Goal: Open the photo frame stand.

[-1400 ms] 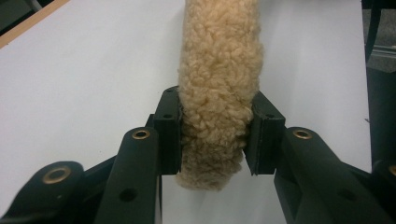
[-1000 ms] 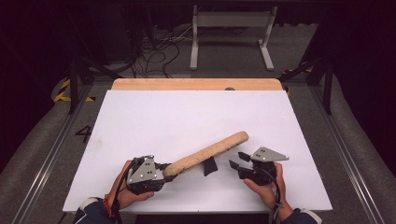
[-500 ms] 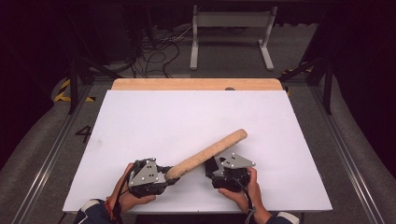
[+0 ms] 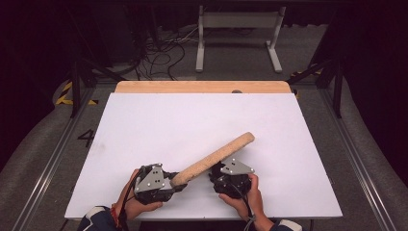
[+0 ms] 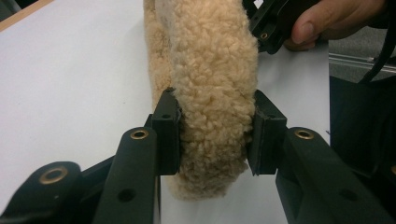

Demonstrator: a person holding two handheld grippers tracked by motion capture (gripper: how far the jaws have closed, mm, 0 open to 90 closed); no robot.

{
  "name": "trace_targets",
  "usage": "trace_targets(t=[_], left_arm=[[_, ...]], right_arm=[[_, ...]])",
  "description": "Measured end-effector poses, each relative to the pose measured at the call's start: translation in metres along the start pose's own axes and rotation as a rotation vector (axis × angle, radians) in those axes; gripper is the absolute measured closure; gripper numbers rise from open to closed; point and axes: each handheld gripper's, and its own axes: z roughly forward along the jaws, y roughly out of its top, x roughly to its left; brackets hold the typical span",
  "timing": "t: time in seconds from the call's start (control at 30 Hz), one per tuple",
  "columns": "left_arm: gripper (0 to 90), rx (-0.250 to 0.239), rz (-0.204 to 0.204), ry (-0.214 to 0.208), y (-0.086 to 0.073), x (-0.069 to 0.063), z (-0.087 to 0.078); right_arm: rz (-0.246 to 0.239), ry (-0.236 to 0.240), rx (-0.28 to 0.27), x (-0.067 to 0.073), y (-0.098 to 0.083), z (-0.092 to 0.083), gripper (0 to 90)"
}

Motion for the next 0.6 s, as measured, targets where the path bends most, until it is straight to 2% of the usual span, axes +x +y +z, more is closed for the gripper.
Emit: trace_targets(t=[0.1, 0.13, 0.17, 0.2, 0.27, 0.43, 0.6], left_arm=[[62.1, -0.002, 0.000, 0.000, 0.000, 0.000, 0.001], [59.6, -0.022, -0.030, -0.023, -0.001, 0.001, 0.003], [57.4, -0.022, -0.030, -0.023, -0.001, 0.001, 0.003], [57.1, -0.033, -0.066, -0.045, -0.003, 0.003, 0.007], [56.3, -0.032, -0.075, -0.051, -0.004, 0.003, 0.009], [51.6, 0.000, -0.043, -0.051, -0.004, 0.000, 0.015], [45.5, -0.006, -0.053, -0.060, -0.005, 0.001, 0.015]], right_arm=[[-0.009, 0.004, 0.005, -0.001, 0.000, 0.000, 44.7], [-0.018, 0.011, 0.009, -0.002, 0.001, -0.001, 44.7], [-0.018, 0.011, 0.009, -0.002, 0.001, -0.001, 44.7], [-0.025, 0.024, 0.014, -0.004, 0.001, -0.002, 44.8], [-0.031, 0.026, 0.021, -0.005, 0.001, -0.003, 44.8], [-0.040, 0.046, 0.031, -0.013, 0.000, -0.006, 44.8], [-0.056, 0.050, 0.024, -0.017, -0.002, -0.008, 44.6]])
